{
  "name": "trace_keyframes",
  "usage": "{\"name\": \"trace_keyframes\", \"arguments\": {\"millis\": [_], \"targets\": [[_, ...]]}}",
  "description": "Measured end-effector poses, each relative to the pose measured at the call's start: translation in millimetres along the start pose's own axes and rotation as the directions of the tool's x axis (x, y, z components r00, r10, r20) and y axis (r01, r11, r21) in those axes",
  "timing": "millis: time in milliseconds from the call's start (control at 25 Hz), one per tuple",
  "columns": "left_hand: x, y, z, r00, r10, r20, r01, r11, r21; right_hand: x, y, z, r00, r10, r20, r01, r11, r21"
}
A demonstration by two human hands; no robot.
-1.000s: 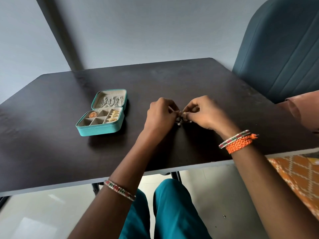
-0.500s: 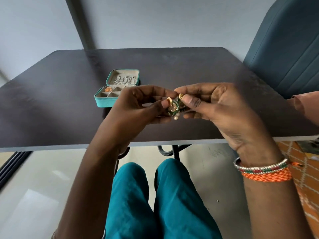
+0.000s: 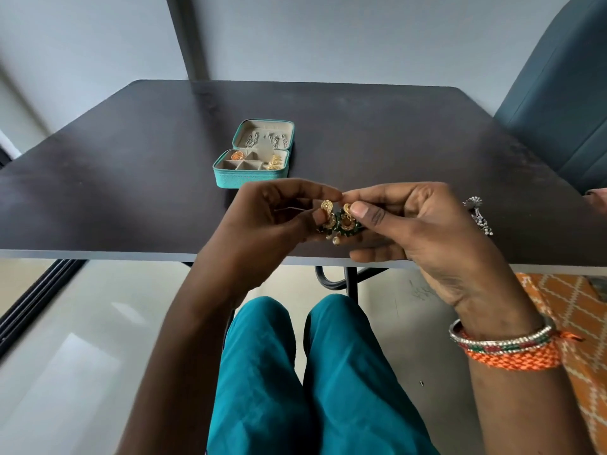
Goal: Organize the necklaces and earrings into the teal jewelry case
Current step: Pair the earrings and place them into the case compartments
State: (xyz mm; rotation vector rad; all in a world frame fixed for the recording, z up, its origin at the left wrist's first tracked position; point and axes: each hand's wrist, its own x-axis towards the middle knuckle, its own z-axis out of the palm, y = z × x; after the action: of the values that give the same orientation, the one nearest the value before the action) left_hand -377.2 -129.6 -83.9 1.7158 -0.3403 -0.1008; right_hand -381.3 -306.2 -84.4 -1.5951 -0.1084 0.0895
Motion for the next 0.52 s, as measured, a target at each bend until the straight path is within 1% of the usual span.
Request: {"name": "trace_keyframes", "arguments": {"millis": [240, 520], "targets": [[-2.1, -4.4, 1.6, 0.997, -0.06, -0.057, 0.061, 0.998, 0.016, 3.6, 5.6, -0.7, 0.999, 0.036, 0.005, -0.036, 0.999, 0.025], [-3.7, -1.8, 1.5, 0.994, -0.101, -0.046, 0.102, 0.995, 0.006, 3.2, 6.5, -1.4, 0.999, 0.047, 0.02, -0.047, 0.999, 0.002]]}}
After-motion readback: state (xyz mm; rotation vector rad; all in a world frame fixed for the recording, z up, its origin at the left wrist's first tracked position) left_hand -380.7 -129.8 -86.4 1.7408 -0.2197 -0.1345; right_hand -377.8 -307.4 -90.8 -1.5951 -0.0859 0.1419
